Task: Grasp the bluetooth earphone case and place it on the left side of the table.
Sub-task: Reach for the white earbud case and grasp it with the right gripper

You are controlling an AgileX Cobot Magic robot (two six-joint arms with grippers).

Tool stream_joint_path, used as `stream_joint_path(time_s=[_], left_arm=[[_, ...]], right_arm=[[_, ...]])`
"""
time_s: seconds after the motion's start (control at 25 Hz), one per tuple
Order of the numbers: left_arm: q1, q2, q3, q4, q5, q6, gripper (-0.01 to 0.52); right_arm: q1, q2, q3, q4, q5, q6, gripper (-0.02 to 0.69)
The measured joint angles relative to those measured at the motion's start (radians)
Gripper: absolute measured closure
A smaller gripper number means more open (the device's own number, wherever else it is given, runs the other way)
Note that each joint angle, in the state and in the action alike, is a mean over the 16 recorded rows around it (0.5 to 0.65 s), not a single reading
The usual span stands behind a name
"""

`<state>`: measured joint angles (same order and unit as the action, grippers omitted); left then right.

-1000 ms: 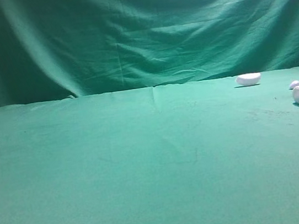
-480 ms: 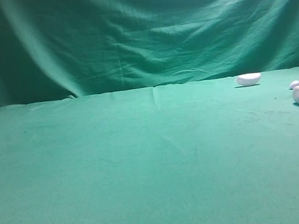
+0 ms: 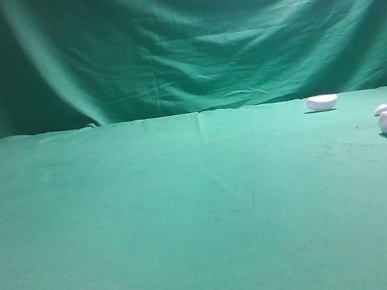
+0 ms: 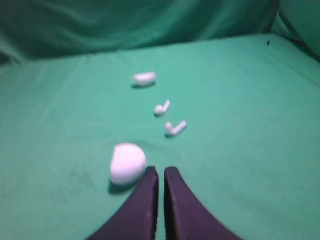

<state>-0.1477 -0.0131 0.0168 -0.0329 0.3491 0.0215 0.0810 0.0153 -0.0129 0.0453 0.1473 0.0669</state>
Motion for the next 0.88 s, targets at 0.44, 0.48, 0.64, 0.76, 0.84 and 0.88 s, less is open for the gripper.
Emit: stream_joint_path(time_s=[0.44,0.48,0.64,0.76,0.84,0.88], left_arm=[[0.0,0.0,0.0,0.0,0.0,0.0,0.514],[0.0,0.0,0.0,0.0,0.0,0.0,0.514],[0.0,0.0,0.0,0.0,0.0,0.0,0.514],[0.0,0.0,0.0,0.0,0.0,0.0,0.514],[0.0,0.0,0.0,0.0,0.0,0.0,0.514],[0.0,0.0,0.0,0.0,0.0,0.0,0.514]], right_arm=[[0.0,0.371,-0.274,0.041,0.189,-0.031,0.665],[0.0,0.423,-0.306,0.042,0.222,-0.041,0.665],[0.006,0.637,-0.427,0.044,0.341,-0.085,0.665],[0.023,0.79,-0.505,0.029,0.411,-0.111,0.665],[0.037,0.886,-0.551,0.009,0.45,-0.121,0.665],[0.045,0.932,-0.573,-0.002,0.467,-0.124,0.665]])
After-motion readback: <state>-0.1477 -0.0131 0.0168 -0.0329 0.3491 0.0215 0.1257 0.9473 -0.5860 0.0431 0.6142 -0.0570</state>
